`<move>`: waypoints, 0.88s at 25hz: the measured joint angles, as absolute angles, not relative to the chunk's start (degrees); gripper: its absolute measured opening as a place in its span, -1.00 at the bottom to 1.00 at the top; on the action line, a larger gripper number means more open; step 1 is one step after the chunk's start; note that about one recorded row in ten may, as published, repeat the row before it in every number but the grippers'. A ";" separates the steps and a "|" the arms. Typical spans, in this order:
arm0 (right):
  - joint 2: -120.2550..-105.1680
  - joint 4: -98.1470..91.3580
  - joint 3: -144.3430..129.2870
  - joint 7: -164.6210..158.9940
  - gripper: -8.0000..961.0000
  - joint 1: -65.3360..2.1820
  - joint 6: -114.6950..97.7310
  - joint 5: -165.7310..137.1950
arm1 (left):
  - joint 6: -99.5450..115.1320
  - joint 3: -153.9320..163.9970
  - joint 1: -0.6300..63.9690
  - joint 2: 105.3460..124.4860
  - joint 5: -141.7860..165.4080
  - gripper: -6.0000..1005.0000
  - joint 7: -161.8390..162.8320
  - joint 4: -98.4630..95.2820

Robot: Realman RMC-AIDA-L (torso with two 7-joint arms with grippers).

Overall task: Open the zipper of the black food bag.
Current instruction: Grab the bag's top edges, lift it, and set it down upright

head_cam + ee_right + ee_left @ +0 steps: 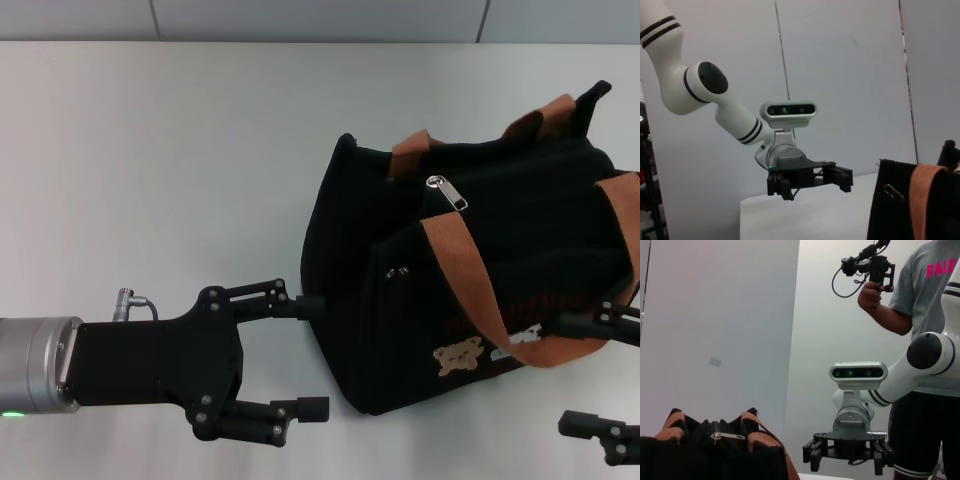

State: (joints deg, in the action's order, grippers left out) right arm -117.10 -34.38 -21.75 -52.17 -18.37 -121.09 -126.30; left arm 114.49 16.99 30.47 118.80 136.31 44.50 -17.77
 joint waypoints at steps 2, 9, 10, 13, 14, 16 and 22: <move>-117.43 -34.31 -21.78 -52.16 0.73 -18.83 -121.08 -126.88 | 114.48 17.00 30.50 118.82 136.29 0.68 44.49 -17.80; -118.29 -34.07 -22.12 -51.89 0.73 -19.64 -120.90 -127.21 | 114.49 16.73 30.44 118.83 136.15 0.68 44.47 -17.85; -118.46 -34.07 -22.47 -51.87 0.73 -19.78 -120.69 -127.22 | 114.49 16.73 30.44 118.83 136.15 0.68 44.47 -17.85; -118.55 -34.07 -22.35 -51.86 0.73 -19.68 -120.69 -127.16 | 112.99 16.72 29.83 118.81 133.96 0.68 44.49 -17.88; -118.54 -34.07 -22.11 -51.86 0.73 -19.48 -120.79 -127.01 | 112.99 16.72 29.83 118.81 133.96 0.68 44.49 -17.88; -118.36 -34.08 -21.13 -51.79 0.73 -18.61 -121.08 -126.10 | 108.69 16.73 28.36 119.00 129.59 0.68 43.97 -16.00; -117.92 -34.11 -17.02 -49.89 0.73 -14.27 -122.68 -119.53 | 104.87 17.05 28.41 119.09 128.43 0.68 37.60 -8.70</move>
